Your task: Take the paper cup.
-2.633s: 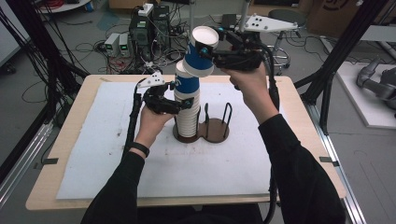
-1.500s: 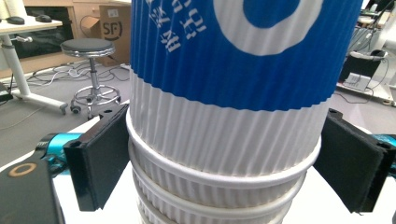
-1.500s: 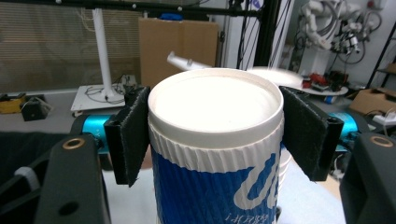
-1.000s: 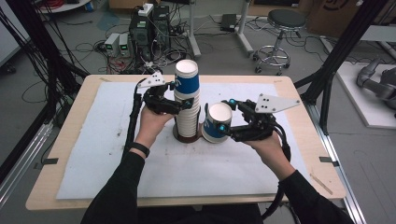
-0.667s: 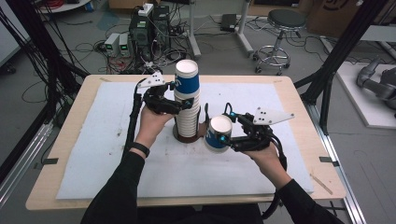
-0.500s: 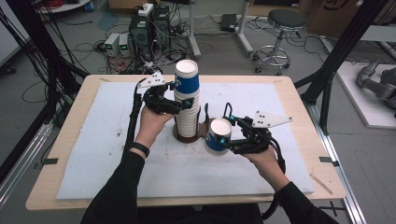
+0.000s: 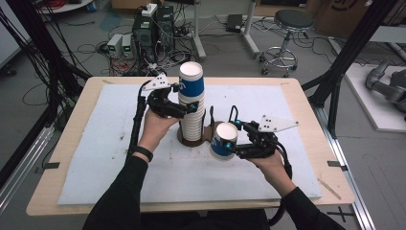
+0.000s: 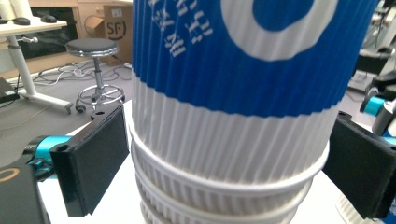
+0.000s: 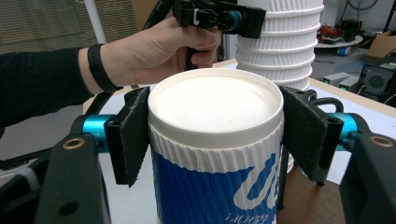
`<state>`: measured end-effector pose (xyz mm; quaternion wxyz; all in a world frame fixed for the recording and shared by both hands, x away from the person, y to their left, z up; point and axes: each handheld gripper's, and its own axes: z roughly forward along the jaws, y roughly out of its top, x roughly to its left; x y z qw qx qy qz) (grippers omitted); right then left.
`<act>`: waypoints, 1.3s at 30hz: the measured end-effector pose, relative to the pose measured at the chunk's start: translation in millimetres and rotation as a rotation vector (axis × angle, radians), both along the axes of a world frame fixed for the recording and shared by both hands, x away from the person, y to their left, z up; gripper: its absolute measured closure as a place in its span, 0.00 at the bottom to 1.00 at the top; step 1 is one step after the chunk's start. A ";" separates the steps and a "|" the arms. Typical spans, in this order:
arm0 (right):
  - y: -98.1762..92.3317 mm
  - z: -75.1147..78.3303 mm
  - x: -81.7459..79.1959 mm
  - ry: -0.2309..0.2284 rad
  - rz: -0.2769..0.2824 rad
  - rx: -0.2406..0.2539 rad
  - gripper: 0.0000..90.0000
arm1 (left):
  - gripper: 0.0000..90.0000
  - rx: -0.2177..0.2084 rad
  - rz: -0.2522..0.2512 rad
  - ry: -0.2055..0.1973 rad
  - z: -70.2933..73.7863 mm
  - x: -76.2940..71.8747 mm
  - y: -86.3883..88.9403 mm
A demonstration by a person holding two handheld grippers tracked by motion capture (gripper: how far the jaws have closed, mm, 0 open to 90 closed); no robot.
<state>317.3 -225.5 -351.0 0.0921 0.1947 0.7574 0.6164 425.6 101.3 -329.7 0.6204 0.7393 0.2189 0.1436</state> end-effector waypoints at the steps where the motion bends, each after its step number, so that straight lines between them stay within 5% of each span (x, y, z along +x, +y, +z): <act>1: 0.0 -0.2 0.2 0.001 0.000 0.002 0.33 | 0.02 -0.005 0.003 0.001 0.8 -0.5 1.0; 9: -2.2 -0.6 0.2 0.004 -0.002 0.006 0.33 | 0.02 0.037 0.026 -0.001 6.8 -12.4 7.3; 18: -3.2 -1.2 0.3 0.003 -0.002 0.004 0.33 | 0.02 0.036 0.054 -0.014 0.7 -33.8 22.2; 39: -3.3 -5.2 -0.5 0.011 -0.008 -0.002 0.33 | 0.02 0.046 0.053 -0.015 -47.1 -103.2 41.7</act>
